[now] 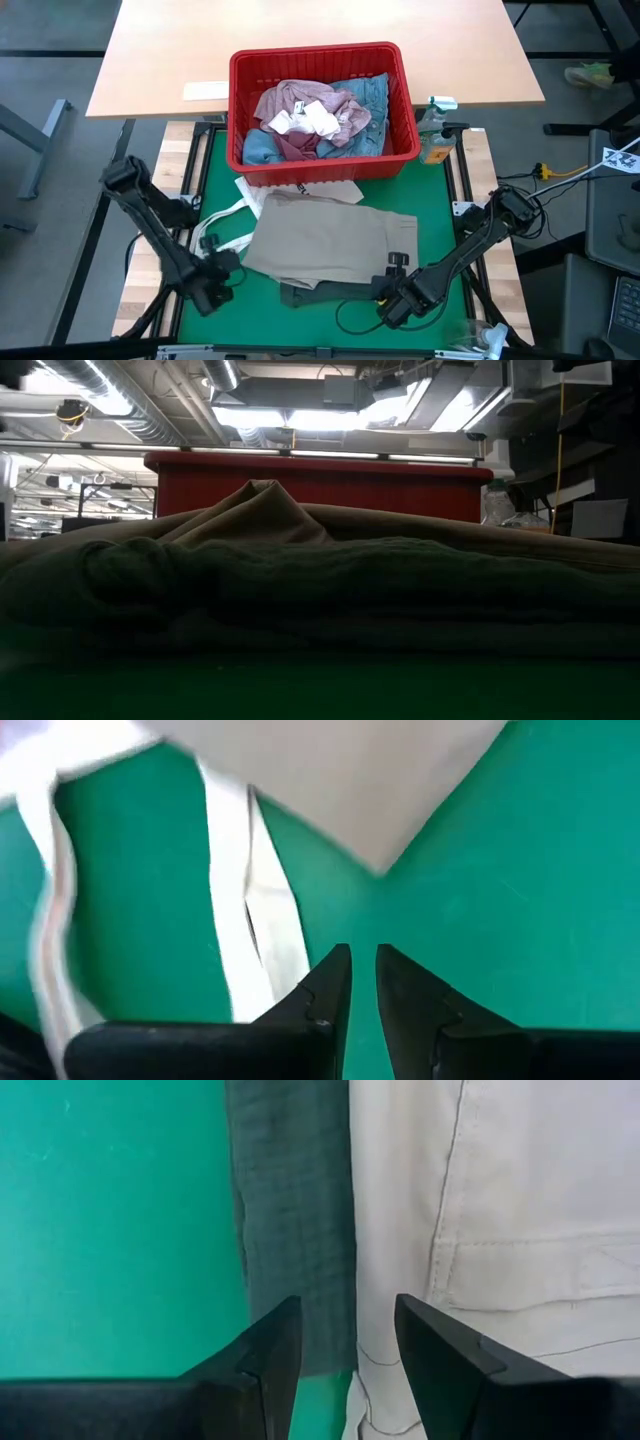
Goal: Fold laundry
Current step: Fold the grey shorts
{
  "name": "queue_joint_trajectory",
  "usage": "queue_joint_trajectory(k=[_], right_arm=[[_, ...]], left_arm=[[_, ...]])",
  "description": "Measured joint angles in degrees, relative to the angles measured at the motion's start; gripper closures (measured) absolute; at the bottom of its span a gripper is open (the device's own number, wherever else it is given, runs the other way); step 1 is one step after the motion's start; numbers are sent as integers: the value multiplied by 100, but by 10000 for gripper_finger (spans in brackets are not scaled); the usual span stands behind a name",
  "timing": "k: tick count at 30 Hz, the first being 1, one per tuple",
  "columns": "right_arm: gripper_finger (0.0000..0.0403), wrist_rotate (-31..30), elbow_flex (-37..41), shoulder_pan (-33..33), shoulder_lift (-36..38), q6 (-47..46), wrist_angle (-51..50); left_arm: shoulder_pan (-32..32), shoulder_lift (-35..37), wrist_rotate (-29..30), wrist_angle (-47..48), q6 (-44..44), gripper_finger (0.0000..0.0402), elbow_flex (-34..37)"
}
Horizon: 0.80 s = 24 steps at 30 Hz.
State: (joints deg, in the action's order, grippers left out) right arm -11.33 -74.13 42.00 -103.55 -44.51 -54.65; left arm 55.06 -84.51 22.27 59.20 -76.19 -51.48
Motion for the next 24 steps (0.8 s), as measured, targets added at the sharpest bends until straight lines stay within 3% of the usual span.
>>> queue_joint_trajectory(k=[5, 12, 16, 24], right_arm=[[240, -4, 0, -2, 0, 2, -14], [240, -7, 0, -2, 0, 2, -55], [240, -7, 0, -2, 0, 2, -71], [240, -9, 0, -2, 2, 2, -81]], left_arm=[[536, 540, 671, -1843, -1297, 362, 1029], [392, 347, 1444, -4543, -1291, 362, 1857], [80, 109, 1260, -5001, -991, 347, 1942], [-522, -350, 1089, -5338, -656, 259, 1952]])
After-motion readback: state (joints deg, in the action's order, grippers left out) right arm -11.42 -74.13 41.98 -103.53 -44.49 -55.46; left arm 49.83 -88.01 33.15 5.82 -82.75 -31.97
